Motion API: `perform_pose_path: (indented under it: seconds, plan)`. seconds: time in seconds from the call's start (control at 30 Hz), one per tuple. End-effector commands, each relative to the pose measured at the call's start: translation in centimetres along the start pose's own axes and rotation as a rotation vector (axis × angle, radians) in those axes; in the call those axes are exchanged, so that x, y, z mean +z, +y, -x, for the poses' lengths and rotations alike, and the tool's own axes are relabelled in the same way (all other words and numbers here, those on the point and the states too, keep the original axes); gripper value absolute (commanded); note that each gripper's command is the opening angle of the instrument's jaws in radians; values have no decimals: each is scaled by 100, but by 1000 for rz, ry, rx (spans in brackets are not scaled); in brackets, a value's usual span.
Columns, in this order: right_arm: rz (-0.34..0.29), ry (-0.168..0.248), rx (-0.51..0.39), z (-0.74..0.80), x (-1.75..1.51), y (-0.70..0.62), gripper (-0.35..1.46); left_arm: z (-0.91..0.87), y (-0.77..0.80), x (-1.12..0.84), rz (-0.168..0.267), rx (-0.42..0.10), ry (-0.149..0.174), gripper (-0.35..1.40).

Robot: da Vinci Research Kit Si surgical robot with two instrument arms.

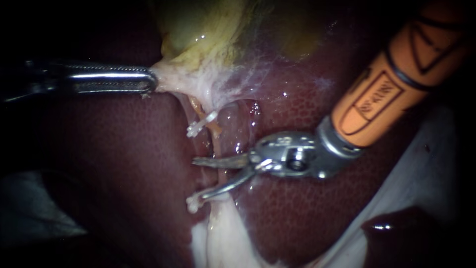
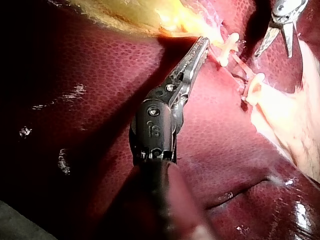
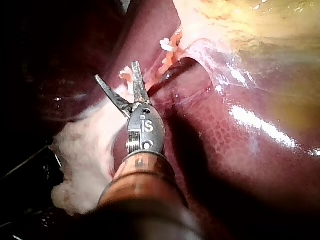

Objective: Go back from the cut left tube

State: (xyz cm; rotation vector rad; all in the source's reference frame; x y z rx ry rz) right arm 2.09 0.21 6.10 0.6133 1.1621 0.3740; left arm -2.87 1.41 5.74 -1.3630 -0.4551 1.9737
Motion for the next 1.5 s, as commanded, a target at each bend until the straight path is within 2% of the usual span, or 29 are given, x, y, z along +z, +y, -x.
perform_pose_path:
  seconds: [0.03,0.13,0.23,0.3,0.4,0.5,0.6,0.73,0.9,1.1,1.37,1.5]
  plan:
    - [22,0,-24,-1,-9,-2,145,0,0,0,-2,0,0,-35]
    - [94,-21,-89,0,-40,-7,145,0,0,0,-2,0,0,-35]
    - [149,-98,-147,-1,-68,-9,145,0,0,0,-2,0,0,-35]
    - [188,-174,-192,-3,-84,-9,145,0,0,0,-2,0,0,-35]
    - [236,-252,-225,-6,-103,-9,145,0,-1,0,-2,0,0,-35]
    - [276,-301,-236,-7,-114,-9,145,0,0,0,-2,0,0,-35]
    - [287,-332,-234,-6,-117,-9,145,1,0,1,-3,1,1,-35]
    - [286,-335,-227,-6,-117,-9,145,7,-1,7,-7,3,2,-35]
    - [286,-335,-227,-6,-117,-10,145,21,-2,25,-18,12,7,-35]
    - [286,-336,-227,-5,-117,-9,145,35,-2,42,-14,20,-12,-35]
    - [283,-335,-227,-5,-117,-9,145,35,-3,44,-15,20,-15,-35]
    - [254,-328,-223,-6,-112,-9,145,34,-3,42,-13,20,-15,-35]
